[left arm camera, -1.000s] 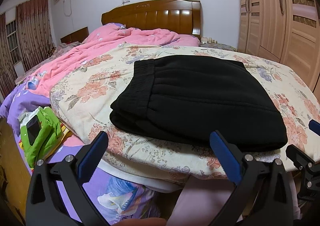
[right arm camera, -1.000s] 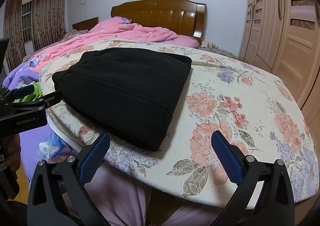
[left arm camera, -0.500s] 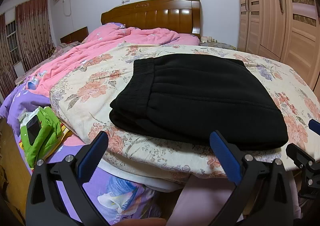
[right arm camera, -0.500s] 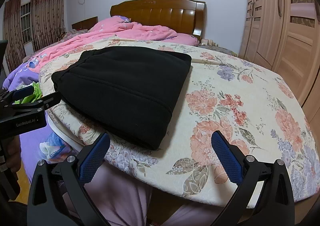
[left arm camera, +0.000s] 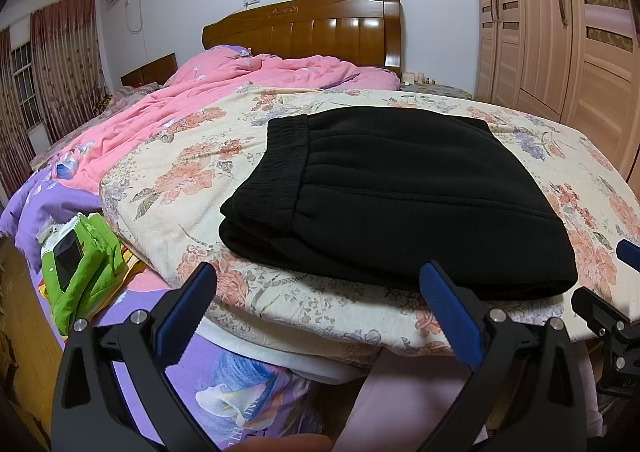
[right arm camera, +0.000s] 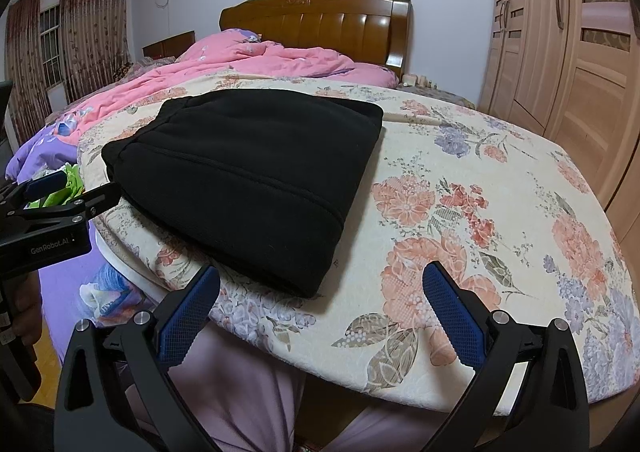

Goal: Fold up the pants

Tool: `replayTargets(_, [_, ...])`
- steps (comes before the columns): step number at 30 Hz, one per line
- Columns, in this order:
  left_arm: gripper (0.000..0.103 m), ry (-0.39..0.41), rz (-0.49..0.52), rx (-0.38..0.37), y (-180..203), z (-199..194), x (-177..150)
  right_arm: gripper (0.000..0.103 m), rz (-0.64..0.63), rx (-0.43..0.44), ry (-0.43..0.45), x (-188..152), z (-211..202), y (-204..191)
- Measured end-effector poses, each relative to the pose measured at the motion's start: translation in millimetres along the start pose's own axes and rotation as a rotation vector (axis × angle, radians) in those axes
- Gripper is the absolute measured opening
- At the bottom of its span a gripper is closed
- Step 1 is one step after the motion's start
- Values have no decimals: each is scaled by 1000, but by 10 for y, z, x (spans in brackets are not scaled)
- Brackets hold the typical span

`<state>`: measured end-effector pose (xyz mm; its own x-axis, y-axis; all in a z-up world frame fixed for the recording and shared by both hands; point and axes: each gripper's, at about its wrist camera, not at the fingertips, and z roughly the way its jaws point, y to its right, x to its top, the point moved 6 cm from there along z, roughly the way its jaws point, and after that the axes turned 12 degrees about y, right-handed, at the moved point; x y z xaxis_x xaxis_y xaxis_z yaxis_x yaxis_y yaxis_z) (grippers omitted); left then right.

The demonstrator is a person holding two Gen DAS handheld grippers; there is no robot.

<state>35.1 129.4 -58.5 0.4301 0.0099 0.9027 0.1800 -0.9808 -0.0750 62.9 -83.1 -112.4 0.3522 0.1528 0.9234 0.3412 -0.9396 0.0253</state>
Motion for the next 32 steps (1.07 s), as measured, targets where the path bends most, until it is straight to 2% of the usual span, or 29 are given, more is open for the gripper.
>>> replayTargets(24, [101, 9, -10, 18, -61, -13, 9, 98, 3, 0, -4, -5, 0, 8])
replayTargets(32, [101, -16, -21, 12, -82, 35, -3, 99, 9, -2, -6, -14, 0, 12])
